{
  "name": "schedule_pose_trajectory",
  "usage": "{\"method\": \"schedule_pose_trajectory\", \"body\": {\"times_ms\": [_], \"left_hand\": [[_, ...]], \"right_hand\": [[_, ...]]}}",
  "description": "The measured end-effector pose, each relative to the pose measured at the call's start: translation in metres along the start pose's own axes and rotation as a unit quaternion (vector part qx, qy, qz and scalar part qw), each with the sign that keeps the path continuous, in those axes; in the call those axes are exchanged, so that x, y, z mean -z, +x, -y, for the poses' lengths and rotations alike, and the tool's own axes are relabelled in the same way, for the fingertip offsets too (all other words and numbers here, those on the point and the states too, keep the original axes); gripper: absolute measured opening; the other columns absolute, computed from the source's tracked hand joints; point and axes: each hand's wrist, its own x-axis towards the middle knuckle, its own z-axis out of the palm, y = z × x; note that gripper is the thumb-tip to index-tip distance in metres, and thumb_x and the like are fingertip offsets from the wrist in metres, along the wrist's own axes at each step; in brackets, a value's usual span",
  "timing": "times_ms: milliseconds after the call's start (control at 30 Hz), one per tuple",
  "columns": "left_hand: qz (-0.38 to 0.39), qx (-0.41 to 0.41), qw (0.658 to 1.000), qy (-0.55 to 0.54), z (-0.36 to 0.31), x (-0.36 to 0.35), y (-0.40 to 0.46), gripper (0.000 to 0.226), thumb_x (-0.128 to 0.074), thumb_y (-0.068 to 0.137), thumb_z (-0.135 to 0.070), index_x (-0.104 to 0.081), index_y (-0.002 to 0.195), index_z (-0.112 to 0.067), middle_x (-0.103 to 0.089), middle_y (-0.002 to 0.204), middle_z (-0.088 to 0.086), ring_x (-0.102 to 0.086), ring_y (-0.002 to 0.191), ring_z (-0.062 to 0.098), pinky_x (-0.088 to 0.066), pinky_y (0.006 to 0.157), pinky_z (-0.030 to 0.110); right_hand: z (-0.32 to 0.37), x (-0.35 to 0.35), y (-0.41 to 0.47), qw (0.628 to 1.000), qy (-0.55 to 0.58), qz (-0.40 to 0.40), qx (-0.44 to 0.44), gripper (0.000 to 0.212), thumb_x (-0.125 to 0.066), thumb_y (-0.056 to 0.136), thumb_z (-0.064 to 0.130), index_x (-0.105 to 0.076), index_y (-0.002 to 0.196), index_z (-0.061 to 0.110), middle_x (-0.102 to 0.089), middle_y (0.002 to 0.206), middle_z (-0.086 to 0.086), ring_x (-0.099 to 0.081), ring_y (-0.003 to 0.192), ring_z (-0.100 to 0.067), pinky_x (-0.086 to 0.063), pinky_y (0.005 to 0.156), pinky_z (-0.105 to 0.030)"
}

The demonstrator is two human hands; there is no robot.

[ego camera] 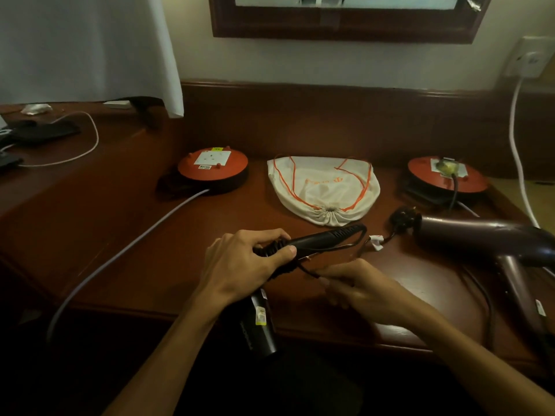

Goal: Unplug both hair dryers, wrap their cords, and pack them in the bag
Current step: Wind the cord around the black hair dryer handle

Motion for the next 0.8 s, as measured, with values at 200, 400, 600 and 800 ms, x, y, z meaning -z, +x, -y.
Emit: {"method": "schedule_pose_trajectory", "body": {"times_ms": [200, 400, 600, 800], "left_hand": [[0.043, -0.064, 0.997, -0.002, 0.007, 0.005, -0.006, 0.034, -0.051, 0.079, -0.073, -0.061, 0.11, -0.063, -0.072, 0.085, -0.021, -0.065, 0.084, -0.001, -0.049, 0.073, 0.025], [0.08, -0.109, 0.986, 0.097, -0.006, 0.004, -0.004, 0.04, -0.053, 0.086, -0.074, -0.06, 0.12, -0.053, -0.05, 0.074, -0.027, -0.047, 0.075, -0.011, -0.031, 0.076, 0.023], [0.141, -0.11, 0.963, 0.203, -0.019, -0.006, 0.0, 0.072, -0.035, 0.079, -0.089, -0.047, 0.133, -0.043, -0.046, 0.084, -0.018, -0.045, 0.08, 0.007, -0.031, 0.085, 0.03], [0.168, -0.097, 0.95, 0.245, -0.023, -0.014, 0.007, 0.085, -0.035, 0.076, -0.092, -0.038, 0.137, -0.033, -0.052, 0.071, -0.009, -0.05, 0.068, 0.014, -0.036, 0.077, 0.038]], "right_hand": [[0.025, 0.027, 0.03, 0.994, -0.043, 0.081, -0.067, 0.035, -0.058, 0.098, 0.009, -0.06, 0.064, 0.016, -0.058, 0.062, 0.0, -0.07, 0.08, -0.024, -0.048, 0.054, -0.012], [-0.001, 0.046, 0.081, 0.968, -0.17, 0.152, -0.107, 0.023, -0.073, 0.089, 0.019, -0.072, 0.066, 0.014, -0.058, 0.055, 0.009, -0.05, 0.05, -0.009, -0.043, 0.053, -0.027], [0.031, 0.058, 0.094, 0.94, -0.246, 0.221, -0.087, 0.029, -0.072, 0.089, 0.036, -0.067, 0.07, 0.014, -0.053, 0.057, 0.007, -0.043, 0.053, -0.007, -0.035, 0.052, -0.021], [0.056, 0.048, 0.095, 0.963, -0.164, 0.174, -0.126, 0.028, -0.06, 0.098, 0.019, -0.071, 0.091, -0.006, -0.061, 0.067, -0.008, -0.051, 0.056, -0.017, -0.04, 0.05, -0.022]]}}
